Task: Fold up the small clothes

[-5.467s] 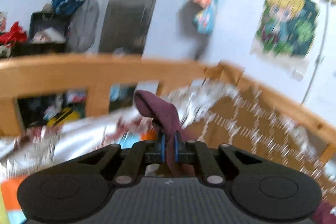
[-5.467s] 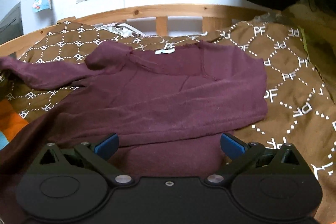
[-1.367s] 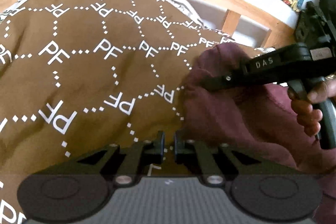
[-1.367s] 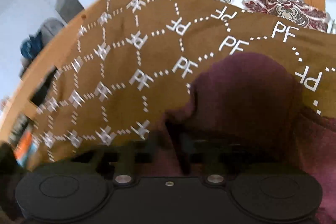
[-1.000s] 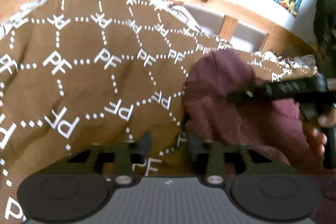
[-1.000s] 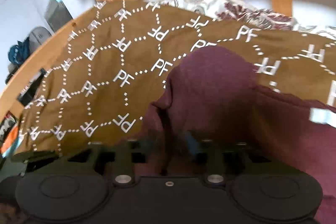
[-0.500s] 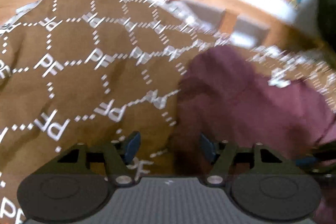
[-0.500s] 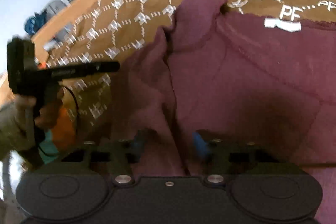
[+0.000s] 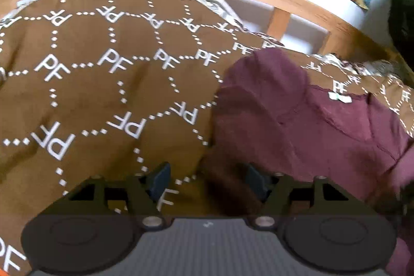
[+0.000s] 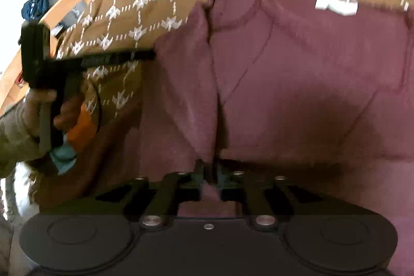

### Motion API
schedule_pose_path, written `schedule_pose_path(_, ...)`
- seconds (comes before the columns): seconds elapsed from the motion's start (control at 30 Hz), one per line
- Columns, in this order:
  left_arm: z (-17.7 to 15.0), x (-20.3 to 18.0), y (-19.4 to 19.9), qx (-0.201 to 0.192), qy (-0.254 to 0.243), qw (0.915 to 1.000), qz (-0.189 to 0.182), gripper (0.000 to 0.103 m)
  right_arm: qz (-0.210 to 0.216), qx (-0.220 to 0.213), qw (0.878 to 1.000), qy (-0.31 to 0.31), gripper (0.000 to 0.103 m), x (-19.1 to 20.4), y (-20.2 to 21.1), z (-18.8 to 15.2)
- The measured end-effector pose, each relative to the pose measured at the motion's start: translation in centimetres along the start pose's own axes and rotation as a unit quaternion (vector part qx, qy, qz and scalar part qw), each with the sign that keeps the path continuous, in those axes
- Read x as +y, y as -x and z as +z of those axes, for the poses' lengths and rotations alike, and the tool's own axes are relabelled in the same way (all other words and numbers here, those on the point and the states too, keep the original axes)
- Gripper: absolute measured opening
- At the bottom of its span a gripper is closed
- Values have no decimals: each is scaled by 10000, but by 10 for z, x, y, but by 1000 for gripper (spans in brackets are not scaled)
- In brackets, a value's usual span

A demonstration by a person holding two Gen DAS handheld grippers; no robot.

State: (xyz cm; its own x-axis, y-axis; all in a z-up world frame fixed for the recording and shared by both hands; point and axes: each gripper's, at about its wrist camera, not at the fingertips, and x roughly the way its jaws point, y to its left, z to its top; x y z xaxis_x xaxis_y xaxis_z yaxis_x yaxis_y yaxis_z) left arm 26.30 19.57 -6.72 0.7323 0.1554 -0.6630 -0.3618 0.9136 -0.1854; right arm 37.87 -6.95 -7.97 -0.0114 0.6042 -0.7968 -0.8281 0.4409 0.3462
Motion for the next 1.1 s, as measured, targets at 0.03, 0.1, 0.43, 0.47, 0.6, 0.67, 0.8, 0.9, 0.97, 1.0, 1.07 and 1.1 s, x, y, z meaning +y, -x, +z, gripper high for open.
schedule_pose_path(0.03, -2, -1, -2, 38, -61, 10000, -40, 71, -24, -130, 9999, -25, 26, -3, 2, 7)
schedule_pose_path(0.1, -5, -3, -4, 114, -119, 9999, 5, 71, -91, -442, 9989, -113, 38, -8, 2, 27)
schedule_pose_path(0.43, -15, -6, -2, 215, -339, 9992, -9, 75, 887, -1239, 9745, -1645, 51, -19, -80, 144)
schedule_pose_path(0.47, -15, -6, -2, 218, -386, 9990, -15, 76, 897, -1210, 9715, -1830, 51, -21, -92, 154)
schedule_pose_path(0.6, -16, -4, -1, 256, -431, 9987, -60, 76, 1248, -1159, 9522, -2534, 51, -26, -118, 180)
schedule_pose_path(0.67, -17, -4, -1, 265, -464, 9985, -68, 76, 1515, -1283, 9404, -2763, 51, -28, -121, 189)
schedule_pose_path(0.8, -19, -4, 1, 266, -537, 9982, -45, 76, 1762, -1576, 9246, -2987, 53, -31, -116, 201)
schedule_pose_path(0.9, -19, -5, 0, 285, -513, 9983, -45, 76, 1594, -1648, 9328, -2780, 59, -28, -102, 202)
schedule_pose_path(0.97, -18, -3, 3, 302, -387, 9987, -106, 79, 1483, -1612, 9426, -2519, 66, -24, -90, 192)
schedule_pose_path(1.0, -17, 0, 3, 308, -294, 9990, -166, 81, 1513, -1558, 9460, -2408, 69, -23, -84, 183)
schedule_pose_path(1.07, -18, 5, 4, 314, -105, 9990, -298, 83, 1648, -1480, 9459, -2371, 81, -23, -73, 160)
schedule_pose_path(1.1, -18, 8, 5, 316, -51, 9989, -336, 83, 1747, -1441, 9416, -2491, 83, -24, -70, 147)
